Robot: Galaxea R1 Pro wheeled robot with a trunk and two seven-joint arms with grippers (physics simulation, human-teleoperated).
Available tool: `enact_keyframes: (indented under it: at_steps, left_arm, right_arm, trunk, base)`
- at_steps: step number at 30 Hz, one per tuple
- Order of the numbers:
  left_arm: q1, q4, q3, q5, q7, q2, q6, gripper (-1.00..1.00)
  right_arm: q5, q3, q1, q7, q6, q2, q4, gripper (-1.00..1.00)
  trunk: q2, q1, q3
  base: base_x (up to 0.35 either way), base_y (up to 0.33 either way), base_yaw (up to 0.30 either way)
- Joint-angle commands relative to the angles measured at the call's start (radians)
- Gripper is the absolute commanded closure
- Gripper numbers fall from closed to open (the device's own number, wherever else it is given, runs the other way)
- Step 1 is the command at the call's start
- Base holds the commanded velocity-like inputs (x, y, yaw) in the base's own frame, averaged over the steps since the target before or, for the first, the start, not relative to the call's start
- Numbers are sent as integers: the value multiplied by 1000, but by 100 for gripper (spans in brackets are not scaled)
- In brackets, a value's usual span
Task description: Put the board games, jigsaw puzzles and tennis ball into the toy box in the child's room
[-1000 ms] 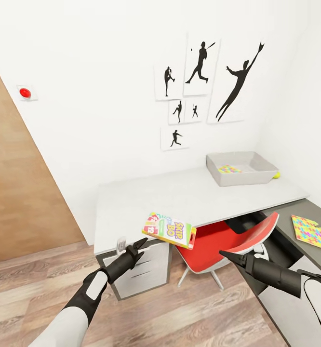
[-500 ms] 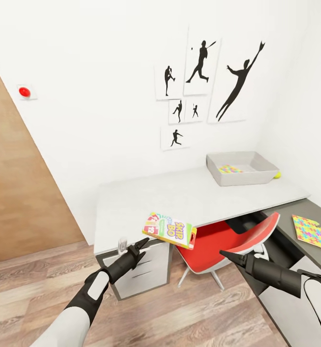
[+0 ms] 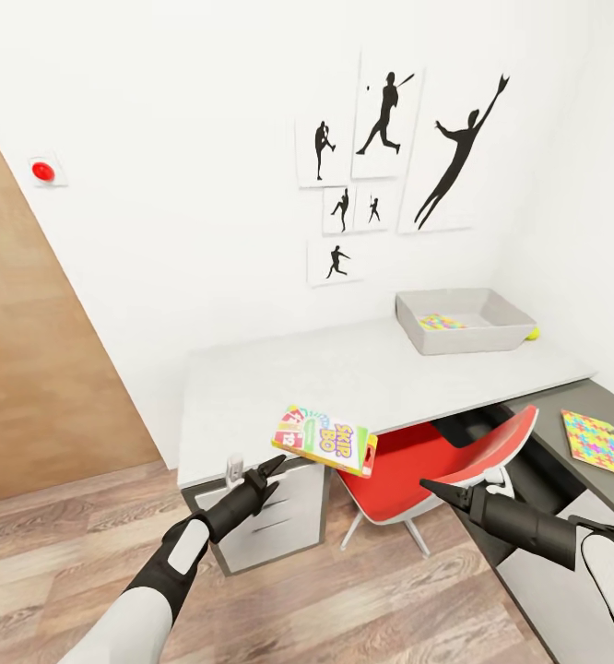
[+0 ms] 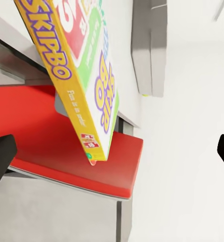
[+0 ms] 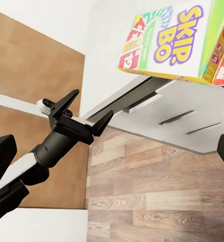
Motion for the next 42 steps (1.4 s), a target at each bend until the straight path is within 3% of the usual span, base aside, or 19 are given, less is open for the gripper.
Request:
enact_keyframes:
  at_steps: [1, 42]
  left_arm:
    - [-1, 0, 5, 2, -2, -1, 8, -100]
    - [-2, 1, 5, 2, -2, -9, 7, -100]
  right_arm:
    - [5, -1, -1, 7, 5, 0, 0, -100]
    - [8, -1, -1, 7, 5, 0, 0, -100]
  trunk:
    - [-9, 4, -5]
    - [-296, 161, -133]
  base:
    - [0, 0, 0]
    - [0, 0, 0]
